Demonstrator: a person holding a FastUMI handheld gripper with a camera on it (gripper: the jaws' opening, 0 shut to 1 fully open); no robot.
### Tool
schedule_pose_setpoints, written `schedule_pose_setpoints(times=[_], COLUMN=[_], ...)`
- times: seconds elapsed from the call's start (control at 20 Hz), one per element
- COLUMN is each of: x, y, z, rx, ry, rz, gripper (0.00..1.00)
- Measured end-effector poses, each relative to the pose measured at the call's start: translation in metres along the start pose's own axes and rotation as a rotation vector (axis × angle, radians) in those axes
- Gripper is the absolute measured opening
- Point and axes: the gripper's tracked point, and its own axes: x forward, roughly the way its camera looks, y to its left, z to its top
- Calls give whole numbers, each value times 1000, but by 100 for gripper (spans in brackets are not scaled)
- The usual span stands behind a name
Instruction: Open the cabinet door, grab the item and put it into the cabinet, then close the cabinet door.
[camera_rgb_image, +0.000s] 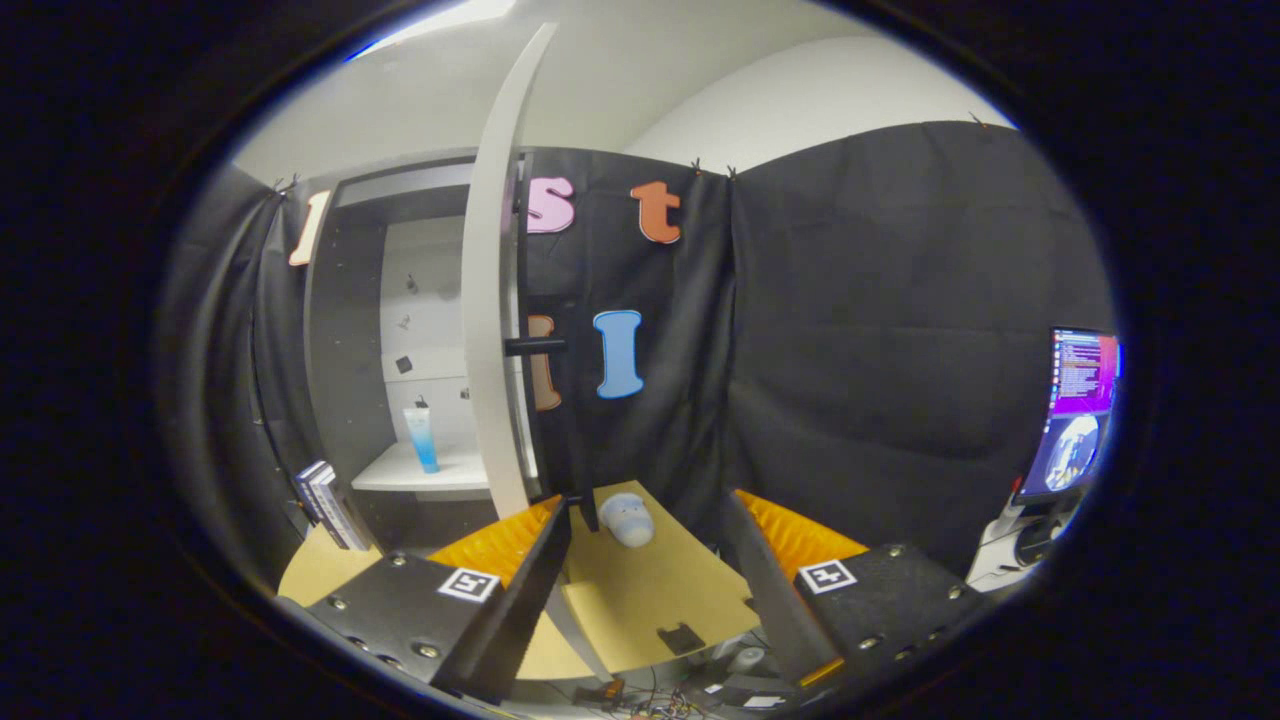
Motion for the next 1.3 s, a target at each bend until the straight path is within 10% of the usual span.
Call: schedule_pose_setpoints(times=[1.3], x=[-5], y=[191], z=[-20], rx=[10], ry=[41], rz=[422], gripper=[92])
